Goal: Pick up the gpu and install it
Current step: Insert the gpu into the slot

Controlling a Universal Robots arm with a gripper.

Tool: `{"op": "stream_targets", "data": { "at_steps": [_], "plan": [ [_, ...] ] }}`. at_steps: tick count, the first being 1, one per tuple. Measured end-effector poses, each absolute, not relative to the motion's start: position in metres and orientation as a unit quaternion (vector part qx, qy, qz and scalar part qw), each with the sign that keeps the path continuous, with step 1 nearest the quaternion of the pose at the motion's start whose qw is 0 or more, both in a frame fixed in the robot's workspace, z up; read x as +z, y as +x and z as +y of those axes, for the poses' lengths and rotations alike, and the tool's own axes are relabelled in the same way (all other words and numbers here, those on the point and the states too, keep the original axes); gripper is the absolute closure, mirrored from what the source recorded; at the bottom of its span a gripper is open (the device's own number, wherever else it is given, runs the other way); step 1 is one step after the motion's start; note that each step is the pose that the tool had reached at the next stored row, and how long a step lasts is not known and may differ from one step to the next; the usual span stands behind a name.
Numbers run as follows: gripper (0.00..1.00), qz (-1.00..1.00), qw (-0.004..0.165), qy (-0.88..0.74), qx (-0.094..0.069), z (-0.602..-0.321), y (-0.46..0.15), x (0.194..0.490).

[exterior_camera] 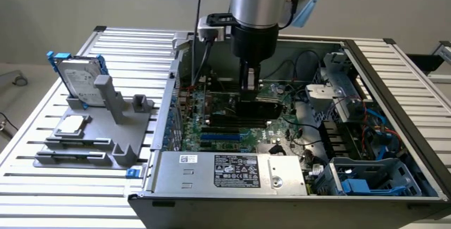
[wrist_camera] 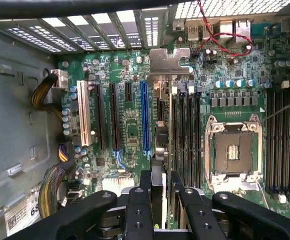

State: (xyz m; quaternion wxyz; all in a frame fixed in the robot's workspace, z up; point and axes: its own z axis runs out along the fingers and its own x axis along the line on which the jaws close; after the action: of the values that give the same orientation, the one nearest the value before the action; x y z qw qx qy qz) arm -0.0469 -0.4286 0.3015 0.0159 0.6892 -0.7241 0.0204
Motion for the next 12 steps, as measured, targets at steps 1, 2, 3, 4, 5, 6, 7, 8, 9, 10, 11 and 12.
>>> {"op": "stream_targets", "data": {
  "at_steps": [1, 2, 3, 4, 5, 6, 7, 8, 9, 10, 11, 12],
  "plan": [
    [0.74, -0.723, 0.016, 0.69, 0.02, -0.429, -0.05, 0.301],
    [0.74, -0.722, 0.016, 0.691, 0.02, -0.429, -0.053, 0.3],
    [0.74, -0.722, 0.016, 0.692, 0.02, -0.429, -0.055, 0.299],
    [0.74, -0.721, 0.016, 0.693, 0.021, -0.429, -0.057, 0.299],
    [0.74, -0.72, 0.016, 0.693, 0.02, -0.429, -0.06, 0.298],
    [0.74, -0.72, 0.016, 0.694, 0.021, -0.429, -0.062, 0.298],
    [0.74, -0.719, 0.016, 0.694, 0.021, -0.429, -0.064, 0.298],
    [0.74, -0.719, 0.016, 0.695, 0.021, -0.43, -0.065, 0.298],
    [0.74, -0.718, 0.016, 0.695, 0.021, -0.431, -0.067, 0.298],
    [0.74, -0.718, 0.016, 0.696, 0.021, -0.433, -0.068, 0.298],
    [0.74, -0.718, 0.016, 0.696, 0.021, -0.436, -0.069, 0.298],
    [0.74, -0.717, 0.016, 0.696, 0.021, -0.438, -0.07, 0.298]
  ]
}}
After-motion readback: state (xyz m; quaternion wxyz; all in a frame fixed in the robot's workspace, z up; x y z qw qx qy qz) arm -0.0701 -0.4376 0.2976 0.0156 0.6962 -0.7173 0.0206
